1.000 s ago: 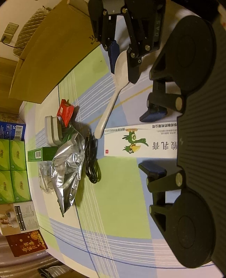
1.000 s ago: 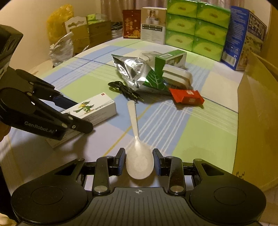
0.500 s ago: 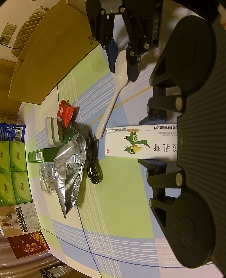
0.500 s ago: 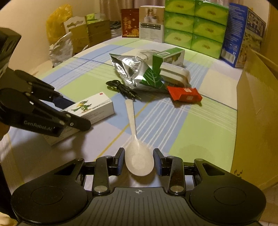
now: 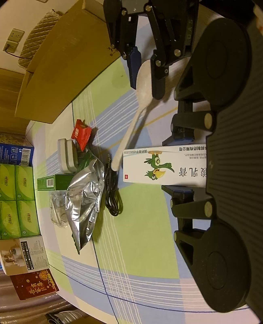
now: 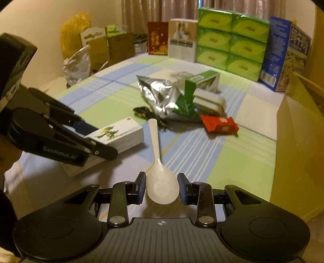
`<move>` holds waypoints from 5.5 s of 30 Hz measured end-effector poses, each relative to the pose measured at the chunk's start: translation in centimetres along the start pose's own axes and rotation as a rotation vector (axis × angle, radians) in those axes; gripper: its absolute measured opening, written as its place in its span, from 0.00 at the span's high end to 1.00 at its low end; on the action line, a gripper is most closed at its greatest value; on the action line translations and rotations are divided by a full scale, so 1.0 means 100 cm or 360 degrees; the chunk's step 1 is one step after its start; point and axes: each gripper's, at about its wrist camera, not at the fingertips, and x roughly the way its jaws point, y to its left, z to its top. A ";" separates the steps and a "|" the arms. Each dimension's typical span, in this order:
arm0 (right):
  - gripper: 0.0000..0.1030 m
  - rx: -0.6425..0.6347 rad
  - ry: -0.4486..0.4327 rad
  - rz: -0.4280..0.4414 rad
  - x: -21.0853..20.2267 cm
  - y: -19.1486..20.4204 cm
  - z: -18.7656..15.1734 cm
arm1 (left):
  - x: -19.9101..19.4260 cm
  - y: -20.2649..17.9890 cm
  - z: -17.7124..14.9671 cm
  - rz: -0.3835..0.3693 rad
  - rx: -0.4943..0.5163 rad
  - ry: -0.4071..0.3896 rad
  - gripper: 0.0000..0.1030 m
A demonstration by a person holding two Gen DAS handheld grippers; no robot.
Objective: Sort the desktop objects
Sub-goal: 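Lift and carry the ointment box and spoon with both grippers over the cardboard box, then open both grippers to drop the ointment box and spoon into the cardboard box, then move both grippers back over the table toward the foil bag and cable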
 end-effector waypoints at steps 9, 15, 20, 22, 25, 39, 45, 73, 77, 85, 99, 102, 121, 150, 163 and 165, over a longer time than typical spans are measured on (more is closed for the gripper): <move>0.70 0.0080 -0.0120 -0.0076 -0.025 -0.006 0.013 | -0.021 -0.006 0.010 -0.0003 -0.0019 -0.0096 0.68; 0.70 0.0222 -0.0183 -0.0146 -0.055 -0.013 0.012 | -0.033 -0.026 0.013 -0.0010 0.0030 -0.0141 0.68; 0.70 0.0315 -0.0241 -0.0208 -0.089 -0.018 0.014 | -0.042 -0.043 0.010 -0.0042 0.0024 -0.0158 0.68; 0.70 0.0335 -0.0270 -0.0239 -0.106 -0.023 0.017 | -0.049 -0.049 0.012 -0.0050 0.0008 -0.0174 0.68; 0.70 0.0379 -0.0319 -0.0299 -0.131 -0.037 0.023 | -0.060 -0.059 0.017 -0.0067 -0.0022 -0.0208 0.68; 0.70 0.0604 -0.0386 -0.0554 -0.211 -0.128 0.026 | -0.091 -0.154 0.096 -0.0245 0.0111 -0.0368 0.68; 0.70 0.0658 -0.0348 -0.0574 -0.214 -0.155 0.014 | -0.079 -0.187 0.128 -0.0304 0.0139 -0.0372 0.68; 0.70 0.0759 -0.0251 -0.0558 -0.171 -0.212 0.000 | 0.009 -0.208 0.173 -0.0450 0.0011 -0.0225 0.69; 0.70 0.0762 -0.0243 -0.0553 -0.168 -0.211 -0.001 | 0.005 -0.204 0.174 -0.0446 -0.0005 -0.0255 0.69; 0.70 0.0775 -0.0250 -0.0530 -0.169 -0.207 0.000 | -0.007 -0.196 0.170 -0.0410 -0.0011 -0.0281 0.68; 0.41 0.0847 -0.0330 -0.0496 -0.186 -0.206 0.000 | -0.022 -0.174 0.156 -0.0334 -0.0040 -0.0282 0.63; 0.41 0.0845 -0.0338 -0.0500 -0.195 -0.201 0.000 | -0.030 -0.168 0.152 -0.0316 -0.0050 -0.0292 0.62; 0.26 0.0702 -0.0431 -0.0417 -0.228 -0.126 0.033 | -0.103 -0.123 0.107 -0.0158 -0.0107 -0.0369 0.41; 0.02 0.0405 -0.0316 -0.0146 -0.152 -0.012 0.069 | -0.145 0.012 0.022 0.0254 -0.0305 -0.0327 0.01; 0.02 0.0292 -0.0220 -0.0091 -0.082 0.000 0.069 | -0.099 0.049 0.014 0.0283 -0.0259 -0.0243 0.02; 0.02 0.0296 -0.0211 -0.0101 -0.072 -0.003 0.069 | -0.089 0.052 0.014 0.0279 -0.0232 -0.0228 0.02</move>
